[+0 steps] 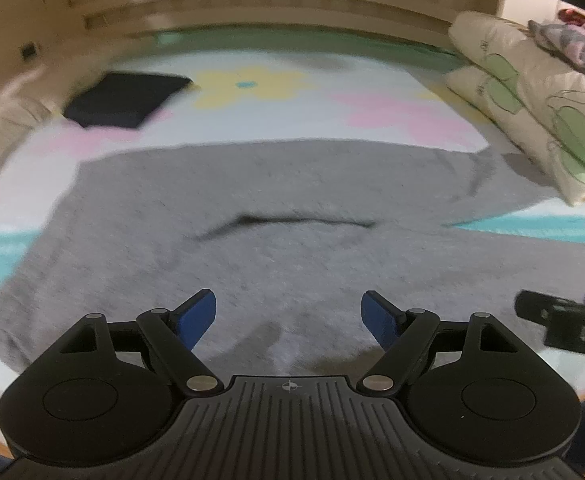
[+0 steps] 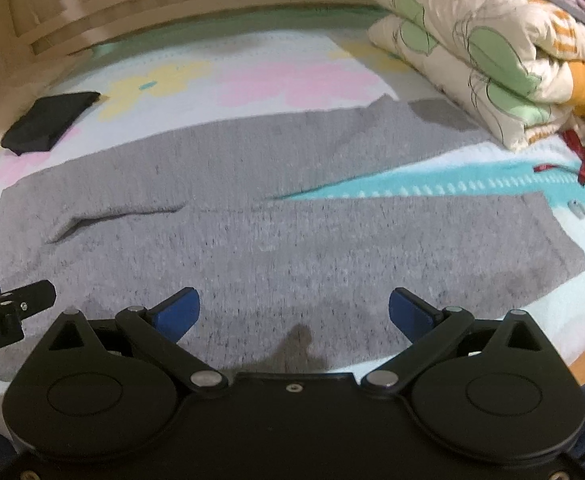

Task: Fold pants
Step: 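Reach the right tool to the sweatpants' leg end and close on it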

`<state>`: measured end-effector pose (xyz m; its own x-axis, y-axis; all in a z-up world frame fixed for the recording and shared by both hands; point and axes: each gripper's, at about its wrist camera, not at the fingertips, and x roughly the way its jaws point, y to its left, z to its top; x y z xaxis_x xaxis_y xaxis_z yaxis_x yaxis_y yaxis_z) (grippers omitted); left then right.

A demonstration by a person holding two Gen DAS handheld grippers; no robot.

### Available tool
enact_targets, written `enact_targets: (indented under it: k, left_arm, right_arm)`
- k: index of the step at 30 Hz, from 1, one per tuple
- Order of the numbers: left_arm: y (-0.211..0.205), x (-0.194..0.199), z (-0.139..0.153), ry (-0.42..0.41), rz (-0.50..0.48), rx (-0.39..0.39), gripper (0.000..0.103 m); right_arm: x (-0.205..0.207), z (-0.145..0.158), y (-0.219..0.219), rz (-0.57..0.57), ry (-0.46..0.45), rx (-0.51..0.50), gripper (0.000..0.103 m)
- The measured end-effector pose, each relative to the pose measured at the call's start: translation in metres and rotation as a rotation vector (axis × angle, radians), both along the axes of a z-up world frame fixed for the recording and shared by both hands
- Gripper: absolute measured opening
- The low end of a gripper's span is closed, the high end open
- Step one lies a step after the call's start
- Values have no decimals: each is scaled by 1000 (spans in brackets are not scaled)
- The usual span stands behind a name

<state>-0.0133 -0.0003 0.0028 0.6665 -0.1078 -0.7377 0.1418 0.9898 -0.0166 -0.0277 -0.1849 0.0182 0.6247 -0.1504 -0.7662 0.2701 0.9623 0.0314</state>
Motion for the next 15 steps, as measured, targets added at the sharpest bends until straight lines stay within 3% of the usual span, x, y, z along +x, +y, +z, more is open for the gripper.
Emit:
enact_targets:
  k: [5,8,11,15]
  left_arm:
    - [-12,1,27,-94,-11,58,79]
    - [-17,15,34,-91,-45,57,79]
    - [-19,33,36,-87,-53,52,79]
    - [-24,61,41,-87,-60,69,79]
  right_arm:
    - [-2,4,-1,93,-22,35,101]
    - [-5,3,-4,110,-41,90,101]
    - [1,1,-8,90,6,128,101]
    - [14,5,-16,101,34,94,101]
